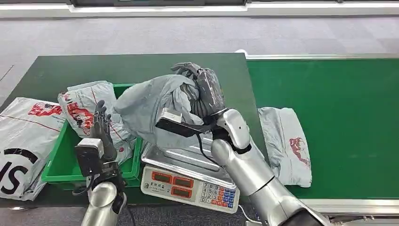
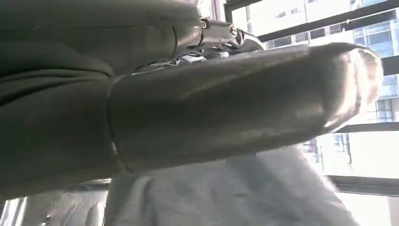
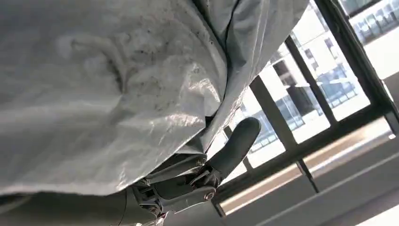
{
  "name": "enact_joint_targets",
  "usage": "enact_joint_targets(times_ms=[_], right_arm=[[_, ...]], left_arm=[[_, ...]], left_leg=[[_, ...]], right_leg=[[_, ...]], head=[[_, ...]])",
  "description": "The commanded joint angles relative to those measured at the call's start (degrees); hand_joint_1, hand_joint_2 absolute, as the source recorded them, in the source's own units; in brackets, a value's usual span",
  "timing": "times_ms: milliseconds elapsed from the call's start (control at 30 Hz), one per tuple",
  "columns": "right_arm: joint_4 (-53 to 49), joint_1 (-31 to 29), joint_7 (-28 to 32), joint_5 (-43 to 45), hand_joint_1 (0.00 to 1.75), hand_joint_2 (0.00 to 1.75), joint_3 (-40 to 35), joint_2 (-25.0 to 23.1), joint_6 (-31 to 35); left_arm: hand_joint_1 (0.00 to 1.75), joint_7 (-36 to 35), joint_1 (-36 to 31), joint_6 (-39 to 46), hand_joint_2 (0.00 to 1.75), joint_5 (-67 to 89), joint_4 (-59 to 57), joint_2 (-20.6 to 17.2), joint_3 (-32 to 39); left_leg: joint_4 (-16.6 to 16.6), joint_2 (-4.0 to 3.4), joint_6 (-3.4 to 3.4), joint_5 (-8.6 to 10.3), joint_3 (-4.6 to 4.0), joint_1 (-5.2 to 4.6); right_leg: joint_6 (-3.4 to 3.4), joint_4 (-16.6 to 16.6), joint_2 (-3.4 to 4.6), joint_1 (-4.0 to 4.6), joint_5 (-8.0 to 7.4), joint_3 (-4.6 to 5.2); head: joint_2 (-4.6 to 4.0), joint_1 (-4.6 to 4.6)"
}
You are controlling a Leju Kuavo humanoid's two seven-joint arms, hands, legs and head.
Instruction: Moved the parcel from conveyor to table for the left to box.
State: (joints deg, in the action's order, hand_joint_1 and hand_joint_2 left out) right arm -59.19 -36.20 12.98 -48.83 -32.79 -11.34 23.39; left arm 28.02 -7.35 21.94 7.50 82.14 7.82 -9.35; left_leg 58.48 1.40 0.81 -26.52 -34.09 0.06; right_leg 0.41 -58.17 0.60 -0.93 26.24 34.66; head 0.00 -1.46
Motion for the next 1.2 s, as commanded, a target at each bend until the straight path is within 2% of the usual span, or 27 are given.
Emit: enact_joint_targets(times_ms=[33, 267, 300, 433, 567, 600, 767, 800, 867, 1200], right_arm=[[5.8, -2.1, 0.0, 0.4, 1.75, 1.75, -2.0, -0.2, 0.4], [9.8, 2.3, -0.7, -0.4, 1.75, 1.75, 0.5, -0.1, 1.7], [9.5, 3.1, -1.1, -0.4, 1.75, 1.75, 0.7, 0.1, 1.5], [3.6, 7.5, -7.4, -5.8, 1.75, 1.75, 1.3, 1.1, -0.2], [1.7, 8.7, -8.8, -6.7, 1.75, 1.75, 2.0, 1.6, -1.3], [-3.3, 12.9, -10.0, -7.3, 1.75, 1.75, 3.8, 3.4, -4.0], [-7.7, 16.4, -10.1, -6.9, 1.75, 1.75, 3.6, 5.0, -5.4], [-8.2, 16.7, -10.1, -7.1, 1.75, 1.75, 3.5, 5.0, -5.4], [-9.0, 17.0, -10.2, -7.0, 1.75, 1.75, 3.6, 5.1, -5.5], [-9.2, 16.9, -10.2, -6.8, 1.75, 1.75, 3.6, 5.0, -5.8]], left_arm=[[0.0, -0.3, -1.2, -0.2, 0.0, 0.1, -2.1, -0.3, -0.4], [0.0, -1.5, 0.6, 1.0, 0.0, 1.9, 0.8, 0.1, 0.6], [0.0, -1.7, 1.1, 1.2, 0.0, 2.0, 1.3, 0.1, 0.8], [0.0, -2.3, 2.6, 1.6, 0.0, 2.6, 2.7, -0.1, 0.8], [0.0, -2.5, 2.9, 1.7, 0.0, 2.8, 3.1, -0.2, 0.6], [0.0, -3.4, 3.0, 1.6, 0.0, 3.0, 3.4, -0.5, 0.1], [0.0, -3.7, 3.2, 1.4, 0.0, 3.4, 4.1, -0.5, -0.2], [0.0, -3.7, 3.3, 1.4, 0.0, 3.5, 4.3, -0.5, -0.2], [0.0, -3.7, 3.4, 1.4, 0.0, 3.5, 4.4, -0.6, -0.2], [0.0, -3.7, 3.4, 1.4, 0.0, 3.6, 4.4, -0.5, -0.1]], left_leg=[[0.0, -0.08, 0.01, 0.0, 0.07, 0.0], [-0.1, -0.03, 0.01, 0.0, 0.15, 0.03], [-0.3, -0.11, 0.03, 0.02, 0.4, 0.07], [-0.1, -0.05, 0.01, -0.02, 0.2, 0.03], [-0.2, -0.09, 0.02, -0.02, 0.31, 0.05], [-0.1, 0.07, 0.0, 0.0, 0.14, 0.04], [-0.1, 0.05, -0.01, 0.0, 0.09, 0.02], [-0.2, 0.02, 0.0, 0.01, 0.29, 0.06], [0.0, -0.02, -0.01, -0.01, 0.06, 0.01], [-0.1, -0.1, -0.01, -0.02, 0.2, 0.03]], right_leg=[[-0.02, 0.0, -0.01, 0.01, -0.01, -0.06], [-0.03, 0.1, -0.05, 0.04, 0.01, -0.17], [-0.07, 0.3, -0.1, 0.11, -0.03, -0.44], [-0.03, 0.1, -0.07, 0.06, 0.02, -0.22], [-0.05, 0.2, -0.09, 0.08, 0.01, -0.34], [-0.03, 0.1, -0.19, 0.06, 0.03, -0.18], [-0.02, 0.1, -0.17, 0.04, 0.02, -0.11], [-0.06, 0.3, -0.26, 0.1, 0.0, -0.36], [-0.02, 0.1, -0.1, 0.02, 0.01, -0.06], [-0.04, 0.2, -0.11, 0.06, 0.0, -0.2]], head=[[0.0, 0.0], [0.0, 0.0], [0.0, 0.0], [0.0, 0.0], [0.0, 0.0], [0.0, 0.0], [0.02, 0.0], [0.0, 0.0], [0.0, 0.0], [0.0, 0.0]])
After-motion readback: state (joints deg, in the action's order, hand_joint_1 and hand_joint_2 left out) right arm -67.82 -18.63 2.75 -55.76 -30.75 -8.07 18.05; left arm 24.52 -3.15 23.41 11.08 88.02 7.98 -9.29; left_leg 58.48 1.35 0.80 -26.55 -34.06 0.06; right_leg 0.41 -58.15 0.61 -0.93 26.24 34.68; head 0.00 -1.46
